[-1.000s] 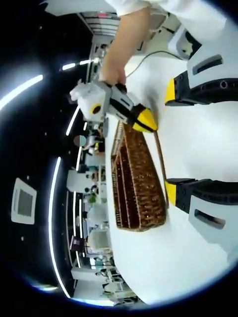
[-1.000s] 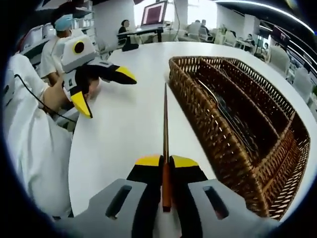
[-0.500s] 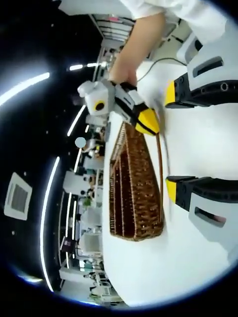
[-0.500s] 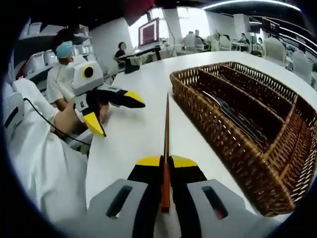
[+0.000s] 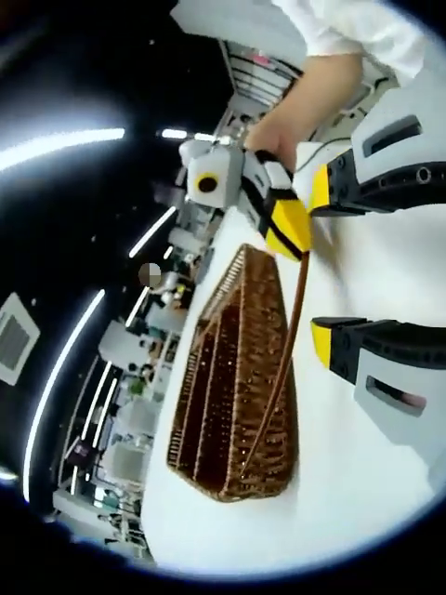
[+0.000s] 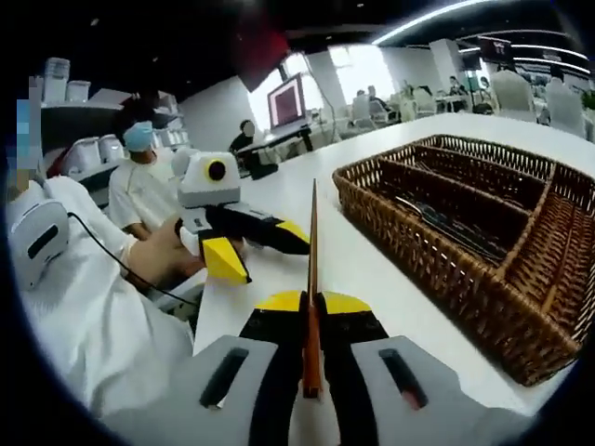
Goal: Arrange the knives, forks, and spoons in their matching storage slots by inserting each utensil handle-first until every utensil is classified and aligned in the correct compartment
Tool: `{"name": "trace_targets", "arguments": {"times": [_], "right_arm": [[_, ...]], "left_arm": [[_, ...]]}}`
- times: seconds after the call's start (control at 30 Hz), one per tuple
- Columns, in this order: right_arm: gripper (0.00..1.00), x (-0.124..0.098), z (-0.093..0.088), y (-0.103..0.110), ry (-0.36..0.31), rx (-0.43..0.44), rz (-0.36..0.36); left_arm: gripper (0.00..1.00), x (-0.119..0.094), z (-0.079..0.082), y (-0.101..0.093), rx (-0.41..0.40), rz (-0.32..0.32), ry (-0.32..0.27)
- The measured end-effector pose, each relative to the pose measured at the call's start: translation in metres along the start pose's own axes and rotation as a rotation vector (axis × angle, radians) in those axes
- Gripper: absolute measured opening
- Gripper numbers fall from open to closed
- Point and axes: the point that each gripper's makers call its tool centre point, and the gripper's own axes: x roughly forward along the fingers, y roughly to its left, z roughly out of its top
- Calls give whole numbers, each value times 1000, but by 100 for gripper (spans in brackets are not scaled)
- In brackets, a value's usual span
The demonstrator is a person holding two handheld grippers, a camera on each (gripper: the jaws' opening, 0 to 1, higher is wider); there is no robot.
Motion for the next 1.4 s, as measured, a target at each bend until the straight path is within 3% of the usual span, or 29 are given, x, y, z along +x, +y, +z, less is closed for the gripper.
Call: {"name": "trace_targets", "arguments": {"times": [0.27, 0.8, 1.2, 1.4], "right_arm": [[5, -4, 4, 6, -58, 21, 22], [5, -10, 11, 14, -147, 58, 62], [5, -9, 3, 17, -133, 49, 72], [8, -10, 3, 23, -129, 38, 89]], "left_arm": [[37, 8, 10, -5, -97, -29, -64], [16, 20, 14, -11, -158, -49, -80], [4, 24, 18, -25, -180, -109, -80], [4, 22, 23, -30, -165, -127, -76]]}}
